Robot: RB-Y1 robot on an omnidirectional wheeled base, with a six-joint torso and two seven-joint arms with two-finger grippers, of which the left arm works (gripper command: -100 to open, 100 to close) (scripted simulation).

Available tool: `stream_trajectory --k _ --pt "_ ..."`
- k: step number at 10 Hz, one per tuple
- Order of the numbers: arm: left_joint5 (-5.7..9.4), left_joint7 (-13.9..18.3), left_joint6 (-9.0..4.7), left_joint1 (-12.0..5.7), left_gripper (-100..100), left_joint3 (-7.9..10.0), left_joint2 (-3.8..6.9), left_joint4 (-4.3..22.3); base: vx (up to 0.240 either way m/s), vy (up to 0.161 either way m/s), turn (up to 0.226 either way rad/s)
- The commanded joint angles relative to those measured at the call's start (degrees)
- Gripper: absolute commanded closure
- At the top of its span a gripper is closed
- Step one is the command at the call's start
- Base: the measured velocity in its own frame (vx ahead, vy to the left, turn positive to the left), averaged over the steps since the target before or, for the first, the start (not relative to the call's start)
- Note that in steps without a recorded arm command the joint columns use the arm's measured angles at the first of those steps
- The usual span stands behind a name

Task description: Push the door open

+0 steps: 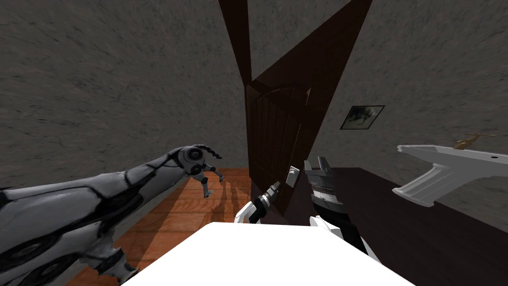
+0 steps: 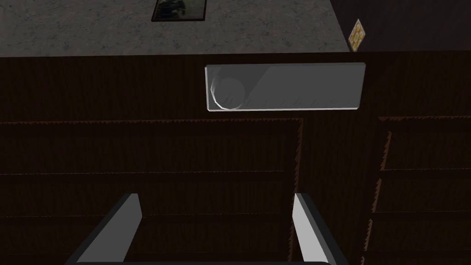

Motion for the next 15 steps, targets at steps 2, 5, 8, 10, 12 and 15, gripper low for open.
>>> stream_trajectory --k 2,5,8,10,12,15 --pt "0.06 -0.6 -0.01 -0.20 -100 0.33 1.44 0.6 0.151 -0.144 -0.020" --pt "0.15 -1.5 -0.03 -0.51 -100 0.84 0.98 1.5 0.205 -0.209 -0.014" --pt "0.21 -2.2 -0.04 -0.75 -100 1.23 -1.40 2.2 0.125 -0.180 -0.017" --pt "0.24 -2.5 -0.04 -0.85 -100 1.40 -3.23 2.5 0.040 -0.194 -0.015" --pt "0.20 -2.4 0.06 -0.68 100 1.29 -2.62 2.3 0.007 -0.039 0.003" --pt "0.20 -2.4 0.06 -0.68 100 1.29 -2.62 2.3 -0.008 0.031 -0.003"
